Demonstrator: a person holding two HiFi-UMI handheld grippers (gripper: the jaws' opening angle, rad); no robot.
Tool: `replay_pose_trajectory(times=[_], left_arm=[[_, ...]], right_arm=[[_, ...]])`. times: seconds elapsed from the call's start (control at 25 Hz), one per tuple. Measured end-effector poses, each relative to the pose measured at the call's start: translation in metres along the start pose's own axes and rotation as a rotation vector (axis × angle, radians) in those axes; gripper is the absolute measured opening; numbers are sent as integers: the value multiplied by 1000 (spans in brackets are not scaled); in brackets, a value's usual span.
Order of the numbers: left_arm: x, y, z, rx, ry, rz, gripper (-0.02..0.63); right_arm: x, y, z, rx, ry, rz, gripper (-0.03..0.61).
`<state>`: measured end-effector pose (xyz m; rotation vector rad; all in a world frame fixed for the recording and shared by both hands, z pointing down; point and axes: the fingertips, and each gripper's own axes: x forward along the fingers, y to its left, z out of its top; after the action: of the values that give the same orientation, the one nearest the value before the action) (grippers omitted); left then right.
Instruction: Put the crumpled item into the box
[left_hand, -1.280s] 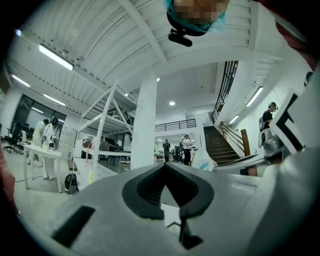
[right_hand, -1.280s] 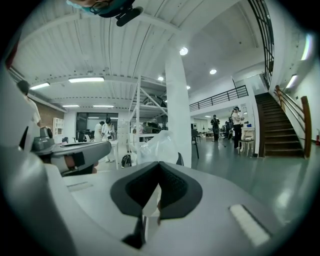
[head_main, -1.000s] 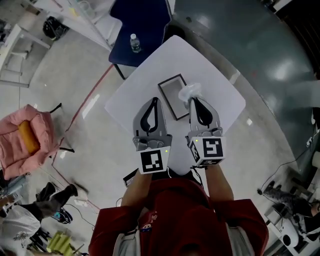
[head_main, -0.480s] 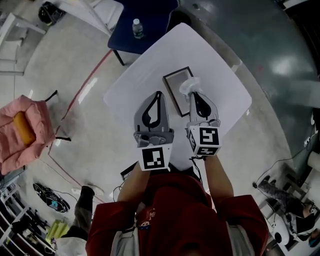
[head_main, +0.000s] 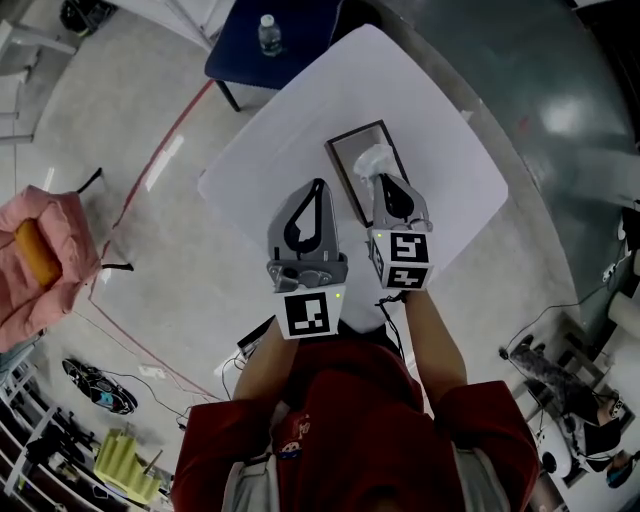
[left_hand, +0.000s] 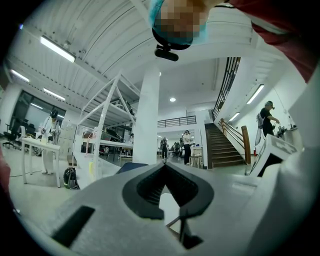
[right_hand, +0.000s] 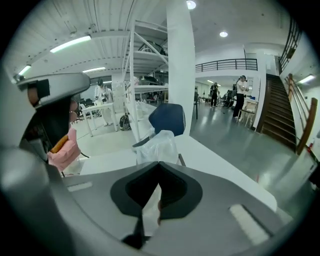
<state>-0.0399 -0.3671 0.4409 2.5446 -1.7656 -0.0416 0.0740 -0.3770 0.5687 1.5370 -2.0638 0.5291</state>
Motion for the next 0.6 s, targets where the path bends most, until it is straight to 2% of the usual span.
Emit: replay_pose_trajectory(times=[0.16, 0.32, 0.6], left_arm=[[4, 6, -8, -10, 2, 9, 3], [5, 13, -12, -24, 3, 25, 3], [11, 22, -24, -14, 5, 40, 3]], right_arm=[[20, -5, -26, 12, 97, -6, 3], [33, -9, -38, 2, 153, -14, 3], [59, -10, -60, 8, 267, 20, 3]])
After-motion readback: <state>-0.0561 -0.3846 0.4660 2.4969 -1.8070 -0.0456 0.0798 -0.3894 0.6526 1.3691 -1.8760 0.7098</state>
